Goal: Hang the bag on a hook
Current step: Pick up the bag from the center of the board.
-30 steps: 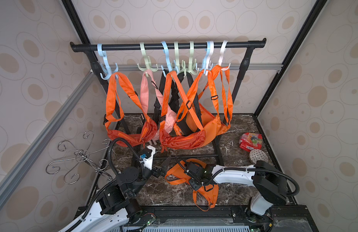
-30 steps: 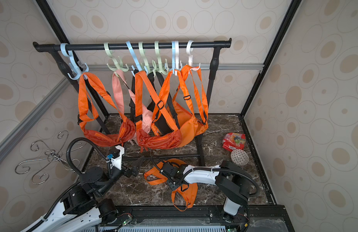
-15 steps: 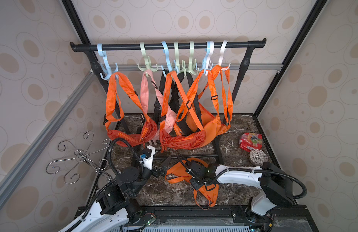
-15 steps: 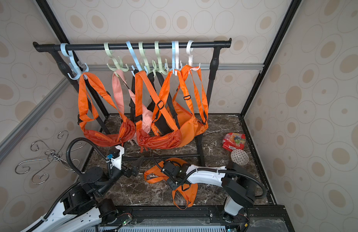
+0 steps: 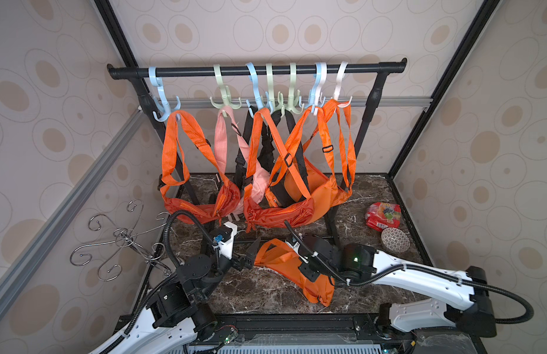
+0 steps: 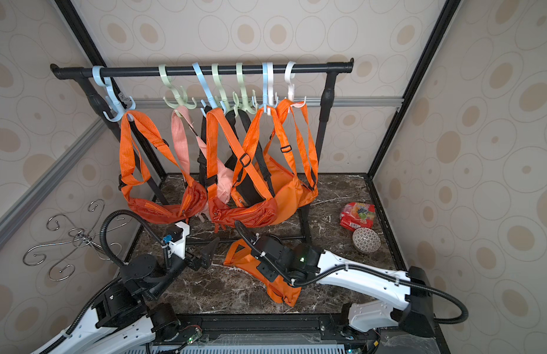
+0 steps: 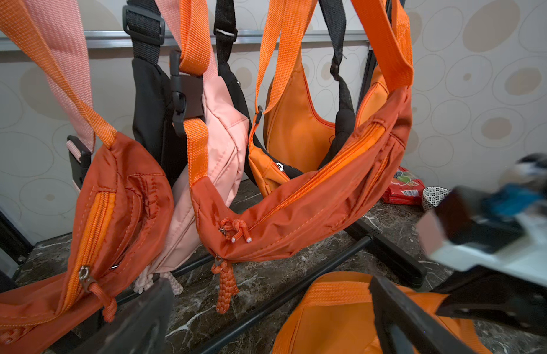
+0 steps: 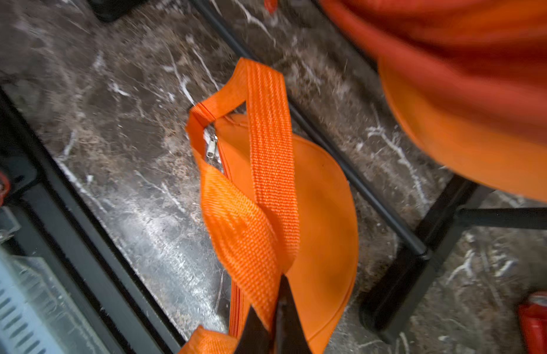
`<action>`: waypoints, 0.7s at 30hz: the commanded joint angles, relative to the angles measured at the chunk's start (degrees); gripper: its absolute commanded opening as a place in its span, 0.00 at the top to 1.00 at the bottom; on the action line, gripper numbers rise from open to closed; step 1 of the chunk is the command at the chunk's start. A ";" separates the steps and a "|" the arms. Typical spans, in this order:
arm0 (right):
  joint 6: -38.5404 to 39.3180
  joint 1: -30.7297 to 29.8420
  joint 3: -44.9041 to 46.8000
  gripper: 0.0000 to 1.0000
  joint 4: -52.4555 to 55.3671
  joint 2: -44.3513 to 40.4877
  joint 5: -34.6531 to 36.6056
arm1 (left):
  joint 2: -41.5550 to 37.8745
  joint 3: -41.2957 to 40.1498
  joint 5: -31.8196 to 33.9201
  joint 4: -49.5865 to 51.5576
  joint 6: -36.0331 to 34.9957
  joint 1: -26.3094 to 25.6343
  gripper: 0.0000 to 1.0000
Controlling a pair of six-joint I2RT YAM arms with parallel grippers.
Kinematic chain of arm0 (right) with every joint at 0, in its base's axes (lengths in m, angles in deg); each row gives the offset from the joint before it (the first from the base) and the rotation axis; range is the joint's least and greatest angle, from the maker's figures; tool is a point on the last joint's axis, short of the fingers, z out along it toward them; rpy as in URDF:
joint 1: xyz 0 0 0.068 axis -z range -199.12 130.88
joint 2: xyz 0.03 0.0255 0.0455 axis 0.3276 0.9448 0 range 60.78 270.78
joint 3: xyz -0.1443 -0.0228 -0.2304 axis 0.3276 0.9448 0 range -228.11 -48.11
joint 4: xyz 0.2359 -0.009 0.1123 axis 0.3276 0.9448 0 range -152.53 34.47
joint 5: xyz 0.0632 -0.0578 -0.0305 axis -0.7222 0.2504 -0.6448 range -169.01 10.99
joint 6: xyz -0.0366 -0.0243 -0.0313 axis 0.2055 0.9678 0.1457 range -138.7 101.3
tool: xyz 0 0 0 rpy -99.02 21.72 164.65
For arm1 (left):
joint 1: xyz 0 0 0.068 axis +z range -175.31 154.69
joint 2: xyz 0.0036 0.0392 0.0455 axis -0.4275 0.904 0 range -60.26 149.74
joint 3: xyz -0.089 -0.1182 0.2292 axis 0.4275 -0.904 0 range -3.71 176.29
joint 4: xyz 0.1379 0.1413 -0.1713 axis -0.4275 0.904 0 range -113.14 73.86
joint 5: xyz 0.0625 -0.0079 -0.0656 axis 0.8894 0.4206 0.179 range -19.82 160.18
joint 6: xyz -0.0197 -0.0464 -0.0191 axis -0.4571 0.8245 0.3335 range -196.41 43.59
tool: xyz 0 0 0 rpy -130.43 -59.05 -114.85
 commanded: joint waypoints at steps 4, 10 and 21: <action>20.03 -1.46 -11.68 1.00 -1.80 -11.67 16.06 | 1.09 3.80 1.44 -2.58 -3.04 0.09 0.00; 37.50 -1.39 -19.38 1.00 -18.29 -8.48 17.41 | 4.73 5.38 0.20 -4.31 -3.15 0.14 0.00; 56.22 2.95 -41.12 1.00 -33.48 7.27 9.21 | 6.20 5.52 -1.13 -7.28 -2.31 0.13 0.00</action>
